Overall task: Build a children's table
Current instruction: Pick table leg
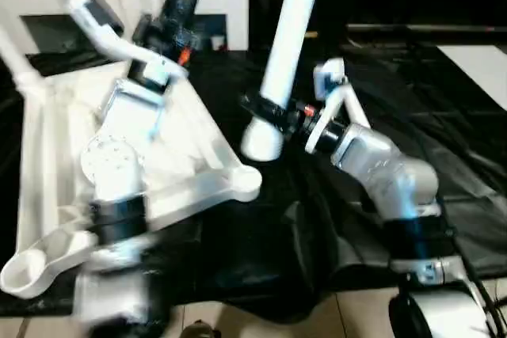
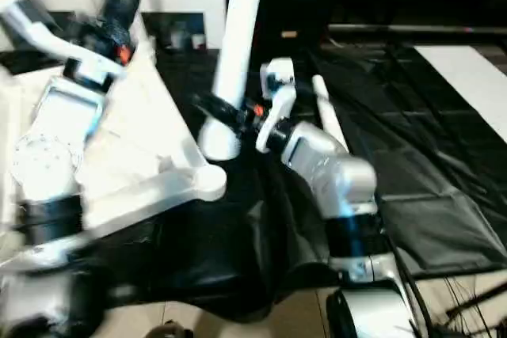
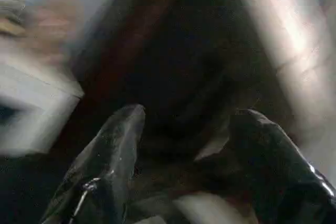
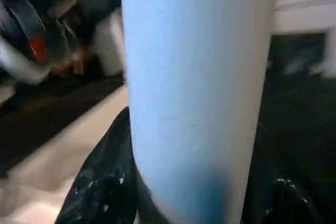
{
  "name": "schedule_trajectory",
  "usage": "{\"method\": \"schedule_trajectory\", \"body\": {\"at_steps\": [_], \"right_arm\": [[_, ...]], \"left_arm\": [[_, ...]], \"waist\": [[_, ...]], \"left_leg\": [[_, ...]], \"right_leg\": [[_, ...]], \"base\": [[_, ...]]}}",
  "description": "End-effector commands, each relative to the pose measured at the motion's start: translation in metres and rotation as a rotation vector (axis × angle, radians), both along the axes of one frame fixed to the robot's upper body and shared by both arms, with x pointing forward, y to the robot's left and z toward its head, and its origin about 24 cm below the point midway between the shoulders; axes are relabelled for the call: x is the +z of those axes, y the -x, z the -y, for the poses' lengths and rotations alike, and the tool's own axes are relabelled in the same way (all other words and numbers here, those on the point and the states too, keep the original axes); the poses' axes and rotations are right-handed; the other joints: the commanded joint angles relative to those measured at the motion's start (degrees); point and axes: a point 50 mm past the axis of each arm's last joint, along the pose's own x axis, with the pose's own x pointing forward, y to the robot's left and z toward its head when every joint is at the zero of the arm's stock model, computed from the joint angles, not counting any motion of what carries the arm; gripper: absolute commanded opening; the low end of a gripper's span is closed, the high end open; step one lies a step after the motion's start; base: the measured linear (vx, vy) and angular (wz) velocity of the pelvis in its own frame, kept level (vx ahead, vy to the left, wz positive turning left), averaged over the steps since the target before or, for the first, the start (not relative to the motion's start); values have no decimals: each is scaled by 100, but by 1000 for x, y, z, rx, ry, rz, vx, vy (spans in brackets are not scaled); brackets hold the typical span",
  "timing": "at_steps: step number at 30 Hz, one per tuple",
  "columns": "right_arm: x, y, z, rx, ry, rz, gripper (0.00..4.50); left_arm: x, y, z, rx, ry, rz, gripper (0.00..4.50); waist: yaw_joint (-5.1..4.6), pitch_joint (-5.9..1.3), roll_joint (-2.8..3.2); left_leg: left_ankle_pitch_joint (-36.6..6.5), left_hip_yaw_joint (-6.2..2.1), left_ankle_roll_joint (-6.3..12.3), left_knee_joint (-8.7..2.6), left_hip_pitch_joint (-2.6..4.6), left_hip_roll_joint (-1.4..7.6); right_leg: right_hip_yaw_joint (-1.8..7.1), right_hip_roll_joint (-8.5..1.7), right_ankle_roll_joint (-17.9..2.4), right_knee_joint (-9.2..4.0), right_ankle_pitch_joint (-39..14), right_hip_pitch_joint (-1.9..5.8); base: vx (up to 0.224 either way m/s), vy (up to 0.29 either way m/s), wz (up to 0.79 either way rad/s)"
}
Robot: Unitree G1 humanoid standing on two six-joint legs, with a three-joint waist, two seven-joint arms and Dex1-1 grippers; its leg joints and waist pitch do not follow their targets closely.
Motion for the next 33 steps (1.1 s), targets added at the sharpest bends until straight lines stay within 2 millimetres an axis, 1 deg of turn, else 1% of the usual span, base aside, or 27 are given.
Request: {"method": "schedule_trajectory", "body": {"at_steps": [1, 2, 3, 4, 5, 6, 7, 8, 10, 12, 13, 14, 15, 16, 17, 18, 19, 20, 22, 23, 24, 25, 26, 28, 29, 31, 33], "right_arm": [[3, -1, 4, -58, 41, 73, 187], [-1, -2, 7, -104, 65, 89, 187], [-6, -3, 10, -152, 77, 93, 187], [-11, -5, 14, -195, 60, 77, 187], [-13, -5, 16, -205, 55, 71, 187], [-13, -5, 16, -205, 55, 71, 187], [-15, -6, 17, -216, 50, 68, 187], [-19, -5, 17, -213, 61, 66, 187], [-27, 0, 13, -157, 92, 77, 187], [-30, 2, 12, -138, 125, 96, 187], [-34, 4, 9, -122, 181, 126, 187], [-35, 4, 8, -123, 185, 128, 187], [-36, 4, 6, -125, 179, 125, 187], [-36, 4, 5, -126, 178, 125, 187], [-37, 4, 2, -125, 177, 125, 187], [-37, 4, 0, -123, 179, 127, 187], [-37, 4, 0, -123, 179, 127, 187], [-37, 4, -1, -119, 182, 129, 187], [-37, 4, -4, -113, 185, 133, 187], [-37, 4, -4, -113, 185, 133, 187], [-38, 5, -6, -114, 191, 139, 187], [-38, 4, -6, -118, 196, 143, 187], [-38, 4, -6, -119, 198, 144, 187], [-38, 4, -7, -119, 198, 146, 187], [-38, 4, -7, -119, 198, 147, 187], [-37, 5, -9, -109, 204, 156, 187], [-36, 5, -11, -100, 208, 164, 187]], "left_arm": [[-13, 0, 4, 42, -243, -58, 301], [-19, 4, -1, 50, -385, -69, 301], [-22, 9, -5, 11, -480, -25, 301], [-26, 16, -4, -85, -508, 15, 301], [-28, 19, -4, -132, -517, 25, 301], [-28, 19, -4, -132, -517, 25, 301], [-31, 21, -3, -170, -527, 32, 301], [-37, 23, -3, -207, -574, 17, 301], [-43, 21, 0, -216, -545, -9, 301], [-39, 18, 1, -182, -525, 7, 301], [-24, 12, 4, -110, -437, 56, 301], [-7, 10, 8, -113, -297, 96, 301], [13, 14, 17, -192, -127, 152, 301], [18, 17, 20, -222, -94, 168, 301], [30, 27, 35, -374, -5, 214, 301], [33, 31, 40, -428, 12, 221, 301], [33, 31, 41, -432, 13, 222, 301], [33, 32, 45, -453, 9, 226, 301], [32, 33, 55, -503, 13, 229, 301], [32, 33, 55, -503, 13, 229, 301], [29, 37, 63, -570, 20, 226, 301], [29, 39, 66, -601, 25, 221, 301], [29, 40, 68, -618, 28, 217, 301], [28, 41, 70, -633, 27, 194, 301], [27, 40, 70, -624, 11, 185, 301], [20, 29, 71, -522, -73, 143, 301], [15, 22, 72, -468, -122, 129, 301]], "waist": [[-3, -516, 41], [-45, -510, 3], [-44, -509, 28], [-63, -502, 20], [-64, -509, 7], [-72, -500, 28], [-57, -499, 25], [-62, -482, 16], [-62, -470, 15], [-72, -455, 7], [-77, -460, 14], [-64, -461, 29], [-51, -460, -1], [-47, -458, -11], [-38, -455, -9], [-47, -446, -32], [-69, -437, -36], [-82, -427, -20], [-106, -425, -31], [-118, -428, 1], [-122, -429, 11], [-151, -434, 17], [-151, -434, 17], [-171, -442, 25], [-181, -446, 17], [-196, -449, 25], [-202, -445, 25]], "left_leg": [[-931, -99, -372, -414, 92, 100], [-842, -67, -371, -395, 98, 101], [-718, -62, -336, -382, 82, 92], [-742, -41, -343, -378, 80, 83], [-716, -34, -313, -377, 75, 81], [-811, -6, -309, -367, 107, 80], [-866, -3, -286, -365, 125, 83], [-982, -6, -258, -382, 110, 84], [-1117, -1, -247, -392, 115, 92], [-1222, -5, -263, -401, 98, 87], [-1226, -8, -265, -402, 91, 87], [-1274, 14, -310, -368, 130, 84], [-1294, 12, -281, -360, 112, 73], [-1284, 8, -288, -359, 95, 72], [-1298, -13, -266, -365, 77, 81], [-1328, -11, -256, -371, 78, 81], [-1358, -13, -227, -375, 79, 82], [-1355, -8, -191, -372, 81, 68], [-1344, 5, -156, -369, 82, 52], [-1365, 3, -168, -365, 86, 53], [-1370, -1, -174, -368, 85, 51], [-1417, -9, -205, -374, 87, 55], [-1417, -9, -205, -374, 87, 55], [-1411, -22, -206, -382, 85, 64], [-1398, -27, -207, -383, 80, 63], [-1349, -25, -180, -377, 83, 63], [-1289, -19, -162, -373, 72, 46]], "right_leg": [[231, -373, 228, -388, -1545, 288], [234, -364, -22, -395, -1286, 286], [240, -376, -264, -362, -1124, 280], [243, -365, -374, -355, -1083, 275], [255, -404, -583, -346, -1039, 299], [263, -373, -726, -349, -977, 270], [264, -380, -773, -358, -987, 263], [264, -385, -822, -358, -1063, 275], [270, -394, -791, -370, -1198, 279], [265, -392, -750, -386, -1342, 300], [268, -401, -731, -386, -1389, 307], [272, -409, -791, -397, -1433, 280], [272, -420, -882, -423, -1508, 298], [269, -446, -940, -402, -1540, 314], [255, -442, -953, -391, -1619, 318], [255, -435, -951, -402, -1662, 310], [253, -413, -916, -405, -1717, 302], [257, -390, -848, -423, -1757, 293], [260, -369, -702, -454, -1884, 293], [258, -374, -630, -476, -2004, 287], [254, -371, -606, -478, -2039, 290], [244, -366, -584, -484, -2088, 286], [244, -366, -584, -484, -2088, 286], [243, -353, -647, -455, -1891, 296], [240, -350, -674, -440, -1786, 308], [245, -341, -675, -433, -1642, 308], [248, -344, -604, -449, -1669, 325]], "base": [[0, 0, 0], [0, 0, 0], [0, 0, 0], [0, 0, 0], [0, 0, 0], [0, 0, 0], [0, 0, 0], [0, 0, 0], [0, 0, 0], [0, 0, 0], [0, 0, 0], [0, 0, 0], [0, 0, 0], [0, 0, 0], [0, 0, 0], [0, 0, 0], [0, 0, 0], [0, 0, 0], [0, 0, 0], [0, 0, 0], [0, 0, 0], [0, 0, 0], [0, 0, 0], [0, 0, 0], [0, 0, 0], [0, 0, 0], [0, 0, 0]]}}
